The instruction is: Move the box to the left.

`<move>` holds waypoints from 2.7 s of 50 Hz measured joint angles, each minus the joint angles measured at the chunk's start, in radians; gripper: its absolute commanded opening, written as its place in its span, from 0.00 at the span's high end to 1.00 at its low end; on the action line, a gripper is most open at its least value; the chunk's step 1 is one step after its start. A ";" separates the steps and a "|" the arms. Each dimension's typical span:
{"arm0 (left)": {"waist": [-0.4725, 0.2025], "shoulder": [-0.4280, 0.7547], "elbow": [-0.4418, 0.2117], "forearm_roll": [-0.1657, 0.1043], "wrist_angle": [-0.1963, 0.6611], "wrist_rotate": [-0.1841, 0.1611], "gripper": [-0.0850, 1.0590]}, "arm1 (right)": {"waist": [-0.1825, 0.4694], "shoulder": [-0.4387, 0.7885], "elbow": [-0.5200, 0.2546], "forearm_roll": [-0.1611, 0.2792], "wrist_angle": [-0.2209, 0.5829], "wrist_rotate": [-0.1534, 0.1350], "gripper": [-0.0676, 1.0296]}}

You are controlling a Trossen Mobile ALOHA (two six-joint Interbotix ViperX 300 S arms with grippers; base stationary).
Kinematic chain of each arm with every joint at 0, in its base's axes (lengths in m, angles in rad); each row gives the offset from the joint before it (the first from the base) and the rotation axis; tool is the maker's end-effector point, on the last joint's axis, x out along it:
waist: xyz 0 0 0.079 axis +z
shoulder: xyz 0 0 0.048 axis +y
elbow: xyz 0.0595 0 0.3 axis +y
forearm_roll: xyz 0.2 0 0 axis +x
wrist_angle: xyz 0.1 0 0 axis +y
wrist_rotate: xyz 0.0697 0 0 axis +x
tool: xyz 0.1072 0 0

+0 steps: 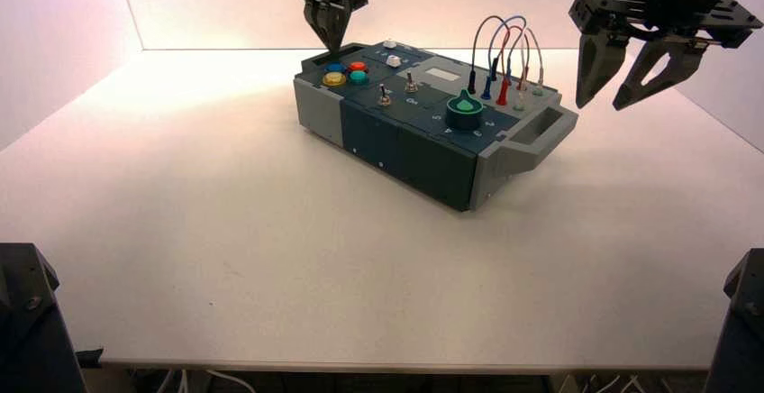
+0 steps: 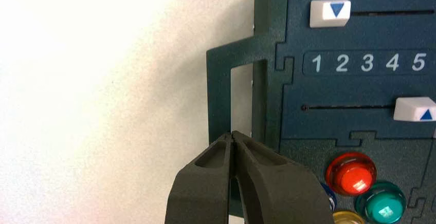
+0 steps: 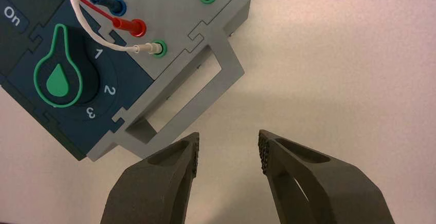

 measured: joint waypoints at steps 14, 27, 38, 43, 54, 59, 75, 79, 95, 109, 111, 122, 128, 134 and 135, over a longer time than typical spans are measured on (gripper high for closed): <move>-0.002 -0.015 0.078 0.000 -0.006 -0.008 0.95 | 0.002 -0.002 0.012 0.000 -0.011 0.000 0.38; -0.002 -0.021 0.103 0.002 -0.029 -0.008 0.95 | 0.002 -0.002 0.018 0.000 -0.026 0.000 0.38; -0.002 -0.038 0.137 0.002 -0.043 -0.009 0.95 | 0.002 0.023 0.015 0.000 -0.072 0.002 0.38; -0.002 -0.044 0.147 0.002 -0.044 -0.009 0.95 | 0.002 0.041 0.003 0.000 -0.091 0.006 0.38; -0.002 -0.064 0.184 -0.002 -0.058 -0.009 0.95 | 0.000 0.101 -0.032 0.000 -0.141 0.017 0.38; -0.002 -0.067 0.190 -0.002 -0.066 -0.009 0.95 | 0.000 0.129 -0.041 0.000 -0.166 0.018 0.38; -0.002 -0.084 0.222 0.000 -0.084 -0.011 0.95 | -0.025 0.187 -0.055 -0.049 -0.181 0.021 0.38; -0.002 -0.089 0.232 -0.002 -0.089 -0.011 0.95 | -0.031 0.199 -0.064 -0.060 -0.181 0.021 0.38; 0.002 -0.095 0.244 -0.002 -0.089 -0.011 0.95 | -0.026 0.256 -0.115 -0.064 -0.189 0.018 0.38; 0.008 -0.104 0.259 -0.002 -0.089 -0.011 0.95 | -0.020 0.278 -0.129 -0.064 -0.192 0.014 0.38; 0.011 -0.106 0.262 -0.002 -0.089 -0.012 0.95 | -0.015 0.284 -0.132 -0.063 -0.192 0.012 0.38; 0.017 -0.112 0.272 -0.002 -0.089 -0.014 0.95 | -0.014 0.285 -0.118 -0.063 -0.202 0.003 0.37; 0.017 -0.112 0.272 -0.002 -0.091 -0.014 0.95 | -0.015 0.285 -0.114 -0.064 -0.204 0.005 0.36; 0.018 -0.114 0.276 -0.003 -0.087 -0.015 0.95 | -0.008 0.310 -0.083 -0.060 -0.201 0.011 0.36; 0.018 -0.114 0.278 -0.002 -0.087 -0.015 0.95 | -0.006 0.313 -0.084 -0.061 -0.204 0.011 0.36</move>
